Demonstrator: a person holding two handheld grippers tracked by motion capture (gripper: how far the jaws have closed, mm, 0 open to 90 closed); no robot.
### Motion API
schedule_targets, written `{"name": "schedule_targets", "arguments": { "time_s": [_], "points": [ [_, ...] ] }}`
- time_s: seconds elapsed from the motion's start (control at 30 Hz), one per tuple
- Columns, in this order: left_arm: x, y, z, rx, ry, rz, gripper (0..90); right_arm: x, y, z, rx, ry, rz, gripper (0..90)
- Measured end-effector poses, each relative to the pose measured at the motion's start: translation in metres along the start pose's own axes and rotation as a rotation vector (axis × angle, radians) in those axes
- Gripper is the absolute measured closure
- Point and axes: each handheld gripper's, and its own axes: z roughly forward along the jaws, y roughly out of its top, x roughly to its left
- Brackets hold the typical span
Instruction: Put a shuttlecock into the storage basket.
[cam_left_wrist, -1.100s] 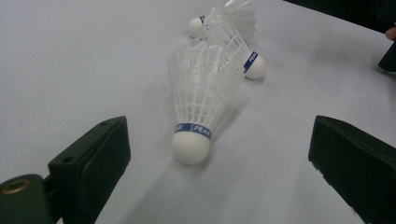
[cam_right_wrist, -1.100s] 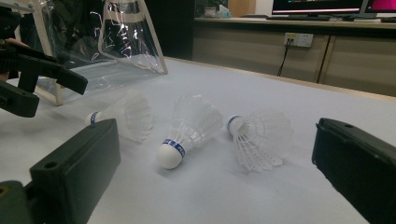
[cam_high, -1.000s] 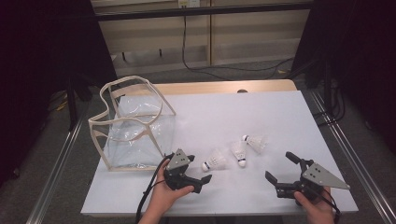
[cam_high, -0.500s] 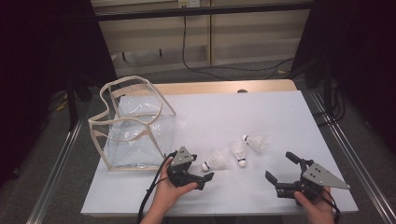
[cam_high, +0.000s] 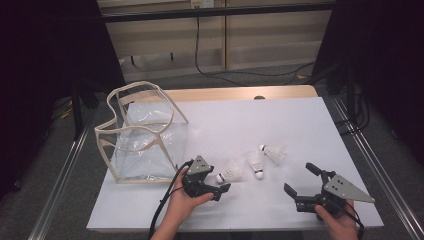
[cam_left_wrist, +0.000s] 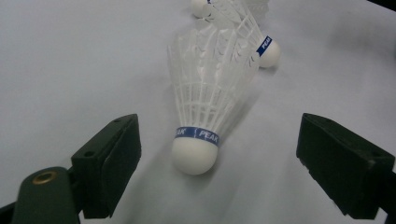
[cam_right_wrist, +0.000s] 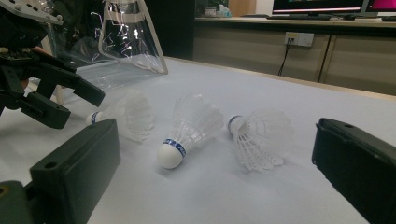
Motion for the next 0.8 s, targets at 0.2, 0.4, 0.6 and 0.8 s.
{"name": "schedule_targets", "arguments": {
  "time_s": [0.2, 0.4, 0.6, 0.8],
  "points": [
    [0.0024, 0.0025, 0.0028, 0.008, 0.000, 0.008, 17.2, -0.0004, 0.0001, -0.0004, 0.000, 0.002, 0.005, 0.9],
    [0.0034, 0.0054, 0.0065, 0.021, -0.005, 0.011, 19.6, -0.0004, 0.0002, -0.0003, 0.000, 0.003, 0.004, 0.9],
    [0.0062, 0.0074, 0.0075, 0.037, -0.001, 0.009, 23.0, -0.0005, 0.0001, 0.0000, 0.000, 0.004, 0.004, 0.9],
    [0.0069, 0.0075, 0.0080, 0.043, -0.004, 0.007, 24.8, -0.0005, 0.0001, 0.0001, 0.000, 0.004, 0.004, 1.0]
  ]
}}
